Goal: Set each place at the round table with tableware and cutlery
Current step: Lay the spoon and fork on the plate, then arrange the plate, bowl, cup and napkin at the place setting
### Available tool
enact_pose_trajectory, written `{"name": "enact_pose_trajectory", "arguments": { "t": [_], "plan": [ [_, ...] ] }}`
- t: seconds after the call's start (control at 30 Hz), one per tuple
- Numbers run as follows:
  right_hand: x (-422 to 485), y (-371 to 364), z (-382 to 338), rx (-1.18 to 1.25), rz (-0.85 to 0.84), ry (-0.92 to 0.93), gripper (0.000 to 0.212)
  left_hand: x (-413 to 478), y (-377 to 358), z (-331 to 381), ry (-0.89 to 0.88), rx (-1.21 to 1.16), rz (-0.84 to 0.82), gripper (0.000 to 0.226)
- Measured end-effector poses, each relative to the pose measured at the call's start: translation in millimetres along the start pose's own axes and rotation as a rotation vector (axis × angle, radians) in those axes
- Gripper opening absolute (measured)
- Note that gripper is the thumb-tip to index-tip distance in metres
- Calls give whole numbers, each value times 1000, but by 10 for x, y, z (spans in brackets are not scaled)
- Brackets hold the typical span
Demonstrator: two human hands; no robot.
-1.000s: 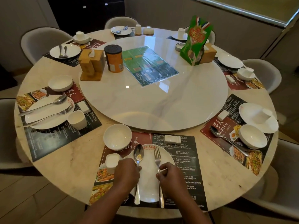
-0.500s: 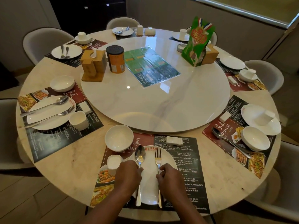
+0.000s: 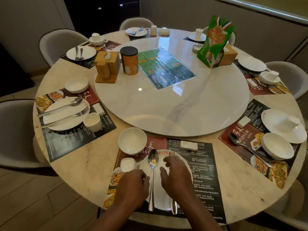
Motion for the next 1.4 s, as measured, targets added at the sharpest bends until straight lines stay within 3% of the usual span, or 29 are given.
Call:
{"name": "enact_pose_trajectory", "arguments": {
  "t": [0.17,0.27,0.47,0.6,0.73,0.87,1.03,1.2,1.4],
  "plan": [
    [44,-485,-786,-101,-213,359,58,-210,320,-443,72,35,-43,8],
    [12,-884,-991,-233,-292,451,70,-222,481,-737,175,83,-52,15],
    [111,-1071,-1055,-201,-316,399,71,-88,488,-994,204,-17,-113,47],
    [137,-864,-993,55,-349,267,69,-8,584,-984,293,-297,-55,33],
    [128,-456,-766,233,-256,209,65,113,632,-687,351,-594,-28,17],
    [102,-41,-380,208,-142,172,65,277,633,-38,204,-580,-8,13],
    [14,453,49,32,6,113,75,382,409,979,-75,-361,-9,11],
    [1,848,461,-75,157,73,54,356,50,1687,-241,-311,-79,12],
    [138,969,1233,242,102,-166,67,400,-93,1790,-345,-293,-51,26]
  ]
}}
Point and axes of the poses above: each hand's wrist, its own x-axis towards the middle knuckle, its own y-axis out of the back of the hand, z = x × y, the point moved 10 cm from there along x, towards the middle knuckle, and after that the axes turned 5 degrees about -y, right-handed, at the moved point
